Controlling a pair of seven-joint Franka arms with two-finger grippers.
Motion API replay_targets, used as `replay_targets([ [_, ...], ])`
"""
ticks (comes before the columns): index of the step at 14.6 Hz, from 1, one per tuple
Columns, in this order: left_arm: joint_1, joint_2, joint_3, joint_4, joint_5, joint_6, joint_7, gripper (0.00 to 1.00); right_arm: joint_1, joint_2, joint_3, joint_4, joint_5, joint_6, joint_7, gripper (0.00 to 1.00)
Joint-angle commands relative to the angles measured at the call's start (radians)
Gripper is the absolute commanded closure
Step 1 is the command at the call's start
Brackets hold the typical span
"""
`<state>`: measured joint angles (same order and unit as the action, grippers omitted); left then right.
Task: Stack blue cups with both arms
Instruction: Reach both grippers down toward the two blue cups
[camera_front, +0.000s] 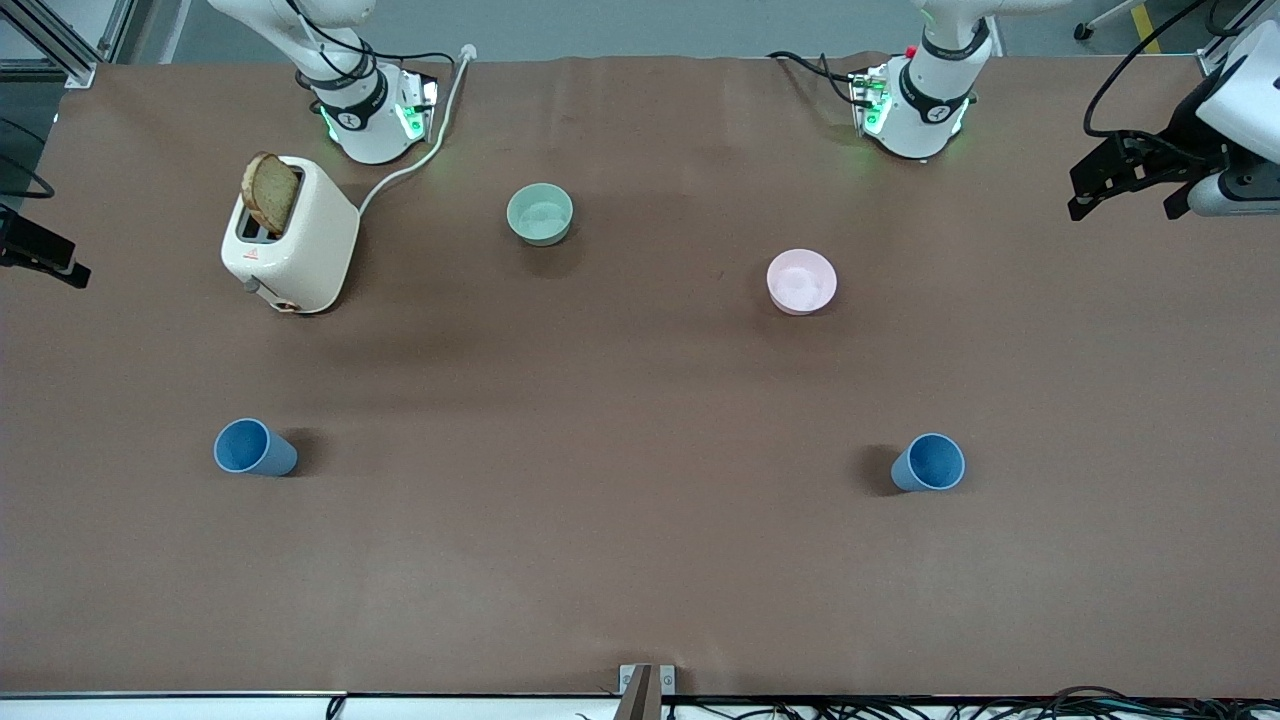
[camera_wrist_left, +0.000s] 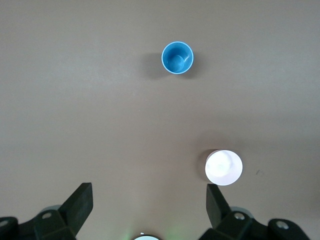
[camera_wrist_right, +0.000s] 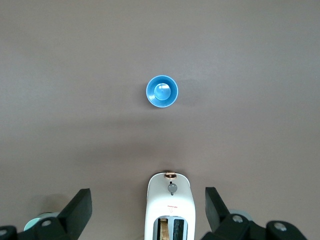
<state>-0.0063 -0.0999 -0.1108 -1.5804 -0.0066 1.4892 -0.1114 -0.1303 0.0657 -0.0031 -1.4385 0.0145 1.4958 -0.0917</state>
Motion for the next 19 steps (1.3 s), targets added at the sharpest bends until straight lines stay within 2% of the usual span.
replay_targets([
  [1, -0.003, 0.022, 0.003, 0.03, 0.008, -0.018, 0.012, 0.0, -0.002, 0.005, -0.001, 0.012, -0.012, -0.009, -0.013, 0.0],
  [5, 0.003, 0.074, 0.006, 0.04, 0.032, -0.001, 0.018, 0.0, -0.002, 0.005, -0.001, 0.013, -0.011, -0.009, -0.011, 0.0],
  [8, 0.006, 0.201, 0.008, 0.074, 0.062, 0.123, 0.015, 0.0, -0.006, 0.035, -0.001, 0.009, -0.001, 0.024, -0.011, 0.0],
  [11, 0.003, 0.327, 0.011, 0.059, 0.062, 0.244, -0.019, 0.0, -0.009, 0.109, -0.003, -0.006, -0.005, 0.128, -0.023, 0.0],
  [15, 0.003, 0.471, 0.011, 0.017, 0.066, 0.44, -0.056, 0.0, -0.045, 0.288, -0.003, -0.014, -0.001, 0.277, -0.086, 0.0],
  [17, 0.006, 0.555, 0.011, 0.019, 0.094, 0.515, -0.066, 0.0, -0.051, 0.33, -0.003, -0.077, -0.001, 0.381, -0.128, 0.0],
  [19, 0.005, 0.623, 0.01, 0.017, 0.096, 0.571, -0.093, 0.0, -0.042, 0.335, -0.005, -0.185, -0.002, 0.528, -0.129, 0.0],
])
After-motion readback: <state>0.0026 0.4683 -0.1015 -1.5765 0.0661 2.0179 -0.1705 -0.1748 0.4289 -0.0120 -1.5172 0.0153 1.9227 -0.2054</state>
